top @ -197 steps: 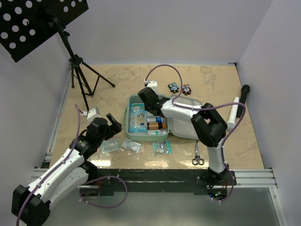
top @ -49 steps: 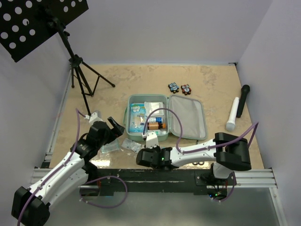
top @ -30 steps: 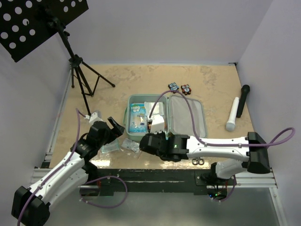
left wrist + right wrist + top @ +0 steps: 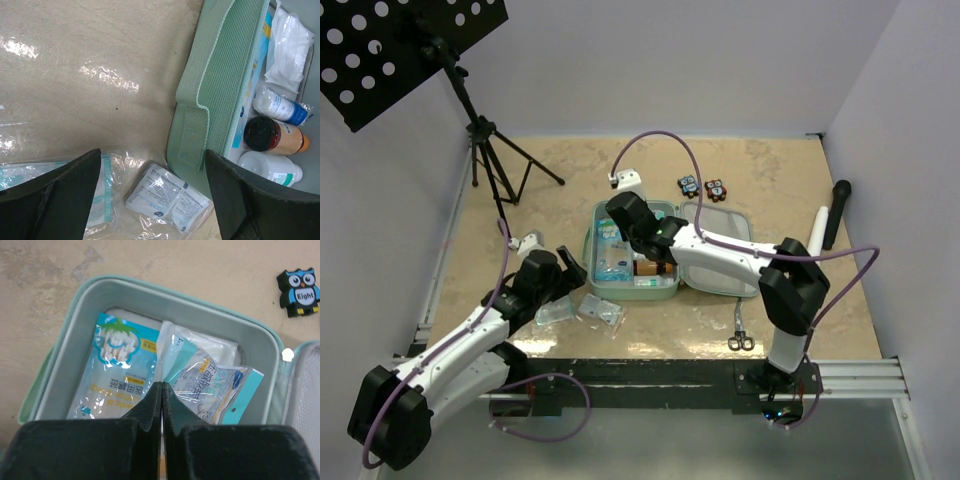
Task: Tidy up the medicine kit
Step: Place the medical item at the medicine box.
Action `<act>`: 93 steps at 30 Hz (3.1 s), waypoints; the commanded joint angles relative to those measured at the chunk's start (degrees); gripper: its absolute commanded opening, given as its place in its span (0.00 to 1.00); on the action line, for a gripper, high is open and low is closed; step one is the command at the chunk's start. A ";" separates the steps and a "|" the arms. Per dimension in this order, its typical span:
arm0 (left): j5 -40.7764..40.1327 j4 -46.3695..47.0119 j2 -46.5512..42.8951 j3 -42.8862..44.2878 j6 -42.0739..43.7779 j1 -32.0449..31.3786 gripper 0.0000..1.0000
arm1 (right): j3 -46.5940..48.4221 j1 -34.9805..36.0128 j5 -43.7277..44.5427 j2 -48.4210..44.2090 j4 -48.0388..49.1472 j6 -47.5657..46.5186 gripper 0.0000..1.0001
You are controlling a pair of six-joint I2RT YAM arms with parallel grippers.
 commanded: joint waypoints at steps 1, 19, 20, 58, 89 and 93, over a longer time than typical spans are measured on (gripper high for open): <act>-0.06 3.11 0.75 2.02 1.17 0.56 0.89 | 4.35 -1.79 -3.06 2.39 5.37 -4.95 0.00; -0.23 2.85 0.75 1.67 1.70 1.09 0.89 | 0.67 -5.57 -9.65 7.50 7.12 -9.00 0.00; -0.23 2.94 0.75 1.58 1.70 1.09 0.89 | 0.05 -5.57 -9.65 7.41 7.21 -8.83 0.00; -0.67 1.97 -0.65 1.40 1.61 1.26 0.90 | -1.61 -9.34 -15.81 3.28 9.94 6.73 0.00; -1.99 1.36 0.57 3.24 2.75 1.26 0.91 | -5.93 -10.49 -13.17 -3.30 7.84 4.80 0.18; -2.52 0.92 1.98 5.79 3.98 1.26 0.93 | -5.49 -10.49 -13.08 -7.09 6.07 4.62 0.40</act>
